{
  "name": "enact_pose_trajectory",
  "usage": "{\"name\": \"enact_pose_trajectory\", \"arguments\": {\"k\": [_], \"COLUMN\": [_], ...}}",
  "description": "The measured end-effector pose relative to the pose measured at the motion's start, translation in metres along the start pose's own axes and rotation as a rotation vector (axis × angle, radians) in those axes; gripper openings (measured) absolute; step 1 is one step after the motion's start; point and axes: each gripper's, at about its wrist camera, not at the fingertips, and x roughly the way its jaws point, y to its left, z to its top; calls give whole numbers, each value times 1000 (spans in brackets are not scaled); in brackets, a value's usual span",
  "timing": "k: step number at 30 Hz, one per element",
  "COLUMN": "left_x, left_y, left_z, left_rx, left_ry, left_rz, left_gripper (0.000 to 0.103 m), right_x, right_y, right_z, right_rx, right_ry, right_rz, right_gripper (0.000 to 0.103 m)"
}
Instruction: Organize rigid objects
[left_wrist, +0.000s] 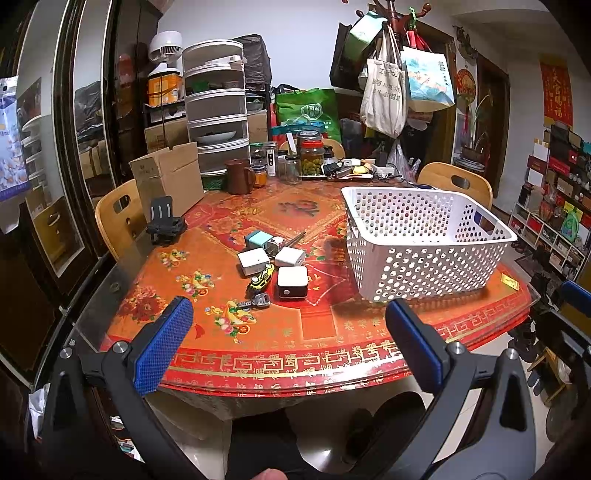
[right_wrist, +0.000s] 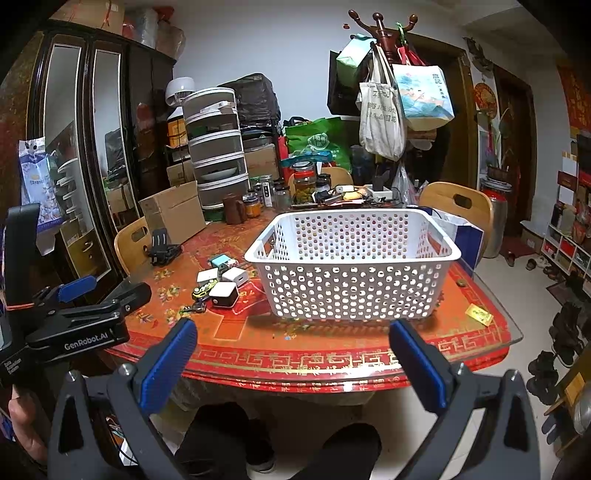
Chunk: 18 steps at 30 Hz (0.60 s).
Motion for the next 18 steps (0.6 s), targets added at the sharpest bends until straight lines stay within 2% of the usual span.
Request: {"name": "enact_pose_trajectory", "arguments": {"k": [11, 18], "left_x": [-3, -6], "left_y": [1, 2], "left_z": [2, 13], "left_rx": [2, 11], "left_ry": [-36, -95], "left_rz": [-2, -20], "left_gripper": [103, 103], "right_x": [-8, -10], "right_y": [4, 4], "right_z": [2, 6], "right_rx": [-13, -6], "right_ry": [-55, -72], "right_rz": [-18, -33], "right_gripper": [103, 103]}}
